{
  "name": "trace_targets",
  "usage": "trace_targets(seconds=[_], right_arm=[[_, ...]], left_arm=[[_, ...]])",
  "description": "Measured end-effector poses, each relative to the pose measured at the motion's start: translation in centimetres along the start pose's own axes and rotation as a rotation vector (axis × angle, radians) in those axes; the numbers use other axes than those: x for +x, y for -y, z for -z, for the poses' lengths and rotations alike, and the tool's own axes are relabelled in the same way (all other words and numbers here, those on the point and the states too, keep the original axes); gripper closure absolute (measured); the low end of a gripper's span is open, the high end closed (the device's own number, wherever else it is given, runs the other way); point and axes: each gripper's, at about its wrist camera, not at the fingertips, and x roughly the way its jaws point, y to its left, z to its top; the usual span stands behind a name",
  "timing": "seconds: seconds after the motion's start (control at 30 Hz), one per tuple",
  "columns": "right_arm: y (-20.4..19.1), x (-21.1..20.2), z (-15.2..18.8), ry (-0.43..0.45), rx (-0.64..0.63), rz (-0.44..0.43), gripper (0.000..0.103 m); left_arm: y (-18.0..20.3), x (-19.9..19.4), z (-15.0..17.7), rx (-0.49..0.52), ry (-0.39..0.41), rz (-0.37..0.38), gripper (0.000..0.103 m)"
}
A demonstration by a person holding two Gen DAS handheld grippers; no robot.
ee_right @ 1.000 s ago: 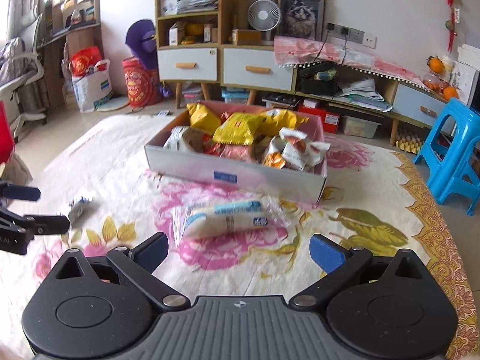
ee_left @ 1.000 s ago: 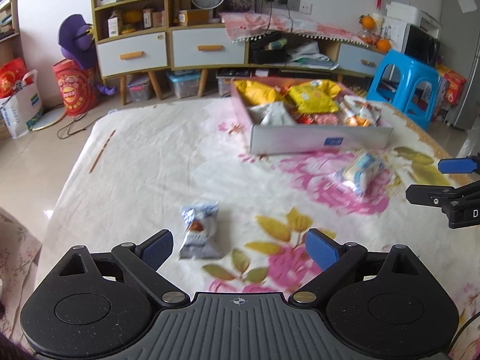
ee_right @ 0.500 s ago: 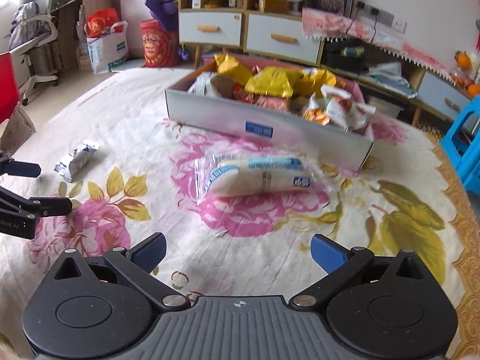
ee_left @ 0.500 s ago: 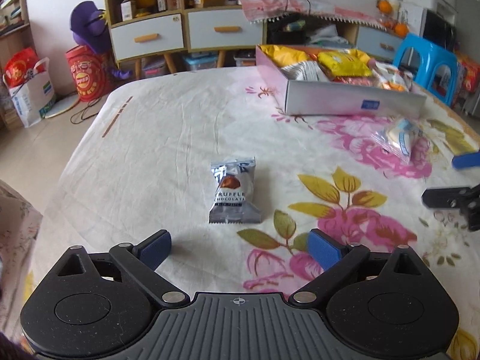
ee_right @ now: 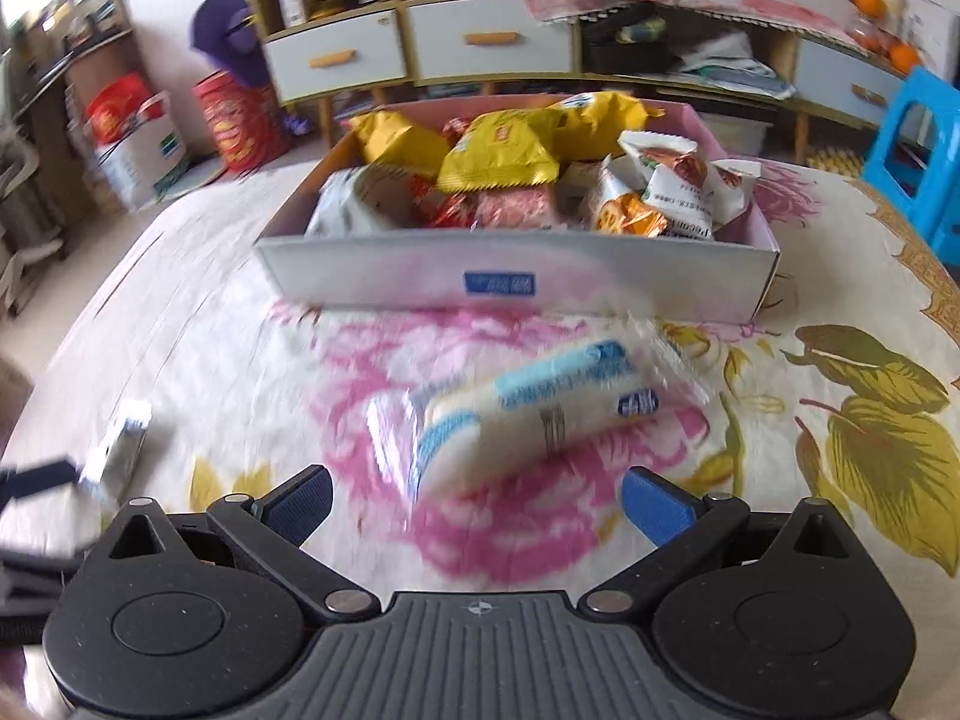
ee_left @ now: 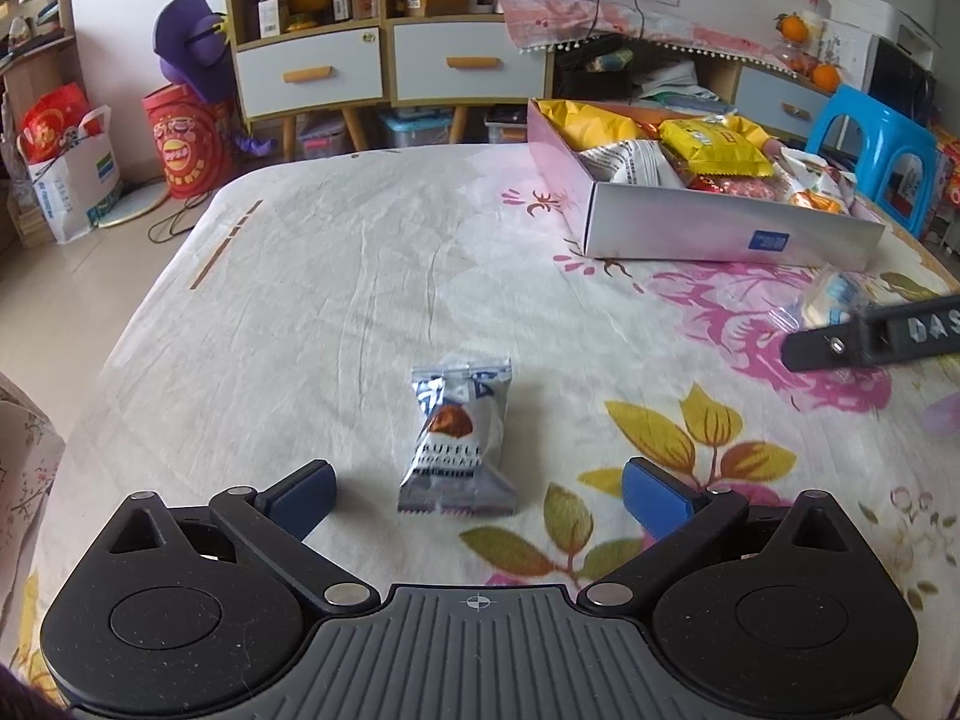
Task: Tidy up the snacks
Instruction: 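Grasp the silver truffle chocolate with left gripper while right grasps white bread packet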
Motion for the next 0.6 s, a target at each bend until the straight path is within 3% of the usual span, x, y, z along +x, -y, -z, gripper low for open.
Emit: trace_targets(seconds=[0.23,0.4,0.6], right_arm=[[0.6,1.5,-1.6,0.022,0.090,0.097,0.008],[0.4,1.7,-1.3,0.016,0.045,0.136,0.010],[0.9,0.6,-0.5,0.025,0.009,0.145,0.028]], left_arm=[[0.7,0.4,-0.6,0.001,-0.006,0.009,0.003],[0.9,0.3,-0.5,0.017,-0.003,0.025,0.005],[1.3,0.0,-0.5,0.042,0.005,0.062,0.013]])
